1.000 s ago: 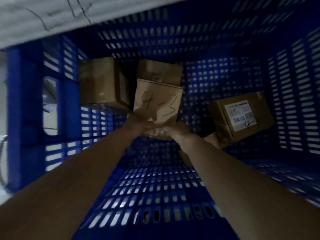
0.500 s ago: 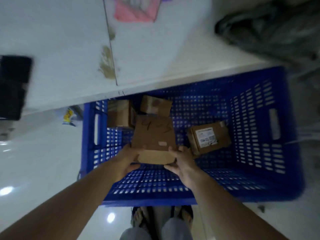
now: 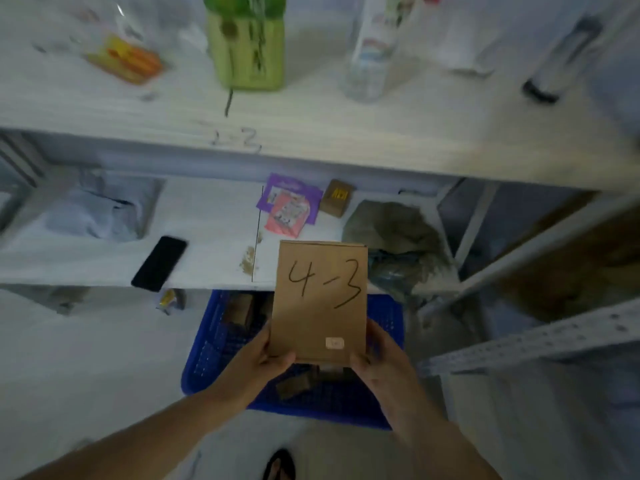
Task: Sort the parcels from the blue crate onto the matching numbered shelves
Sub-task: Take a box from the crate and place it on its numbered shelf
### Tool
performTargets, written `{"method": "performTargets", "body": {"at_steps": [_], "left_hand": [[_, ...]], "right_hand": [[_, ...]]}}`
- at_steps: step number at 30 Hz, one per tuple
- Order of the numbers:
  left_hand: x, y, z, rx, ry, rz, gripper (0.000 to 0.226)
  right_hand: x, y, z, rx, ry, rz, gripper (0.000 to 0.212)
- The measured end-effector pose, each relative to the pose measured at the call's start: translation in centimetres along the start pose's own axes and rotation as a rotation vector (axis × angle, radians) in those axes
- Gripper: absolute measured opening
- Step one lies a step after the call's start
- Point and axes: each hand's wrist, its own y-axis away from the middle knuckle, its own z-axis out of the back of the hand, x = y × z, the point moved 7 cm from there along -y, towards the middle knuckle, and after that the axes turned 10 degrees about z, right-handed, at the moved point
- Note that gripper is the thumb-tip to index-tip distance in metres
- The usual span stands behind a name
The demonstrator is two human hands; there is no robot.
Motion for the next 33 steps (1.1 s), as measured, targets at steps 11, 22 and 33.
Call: {"method": "performTargets", "body": {"at_steps": [11,22,33], "left_hand": [[-14.2,27.9,-6.1,0.008,-0.090,-0.640,0.052],[-34.6,53.8,-20.1,0.125,-0.235,-1.082,0.049],[-35.2,64.2,-34.2,0.197,-0.045,-1.021,0.044]], "right_hand": [[19.0,29.0,4.0,-0.036,-0.035,0.555,0.051],[37.8,56.2,15.2,-0.465,0.053,1.029,0.051],[39.0,70.8,23.8,-0.589,0.269,1.177,0.047]]}}
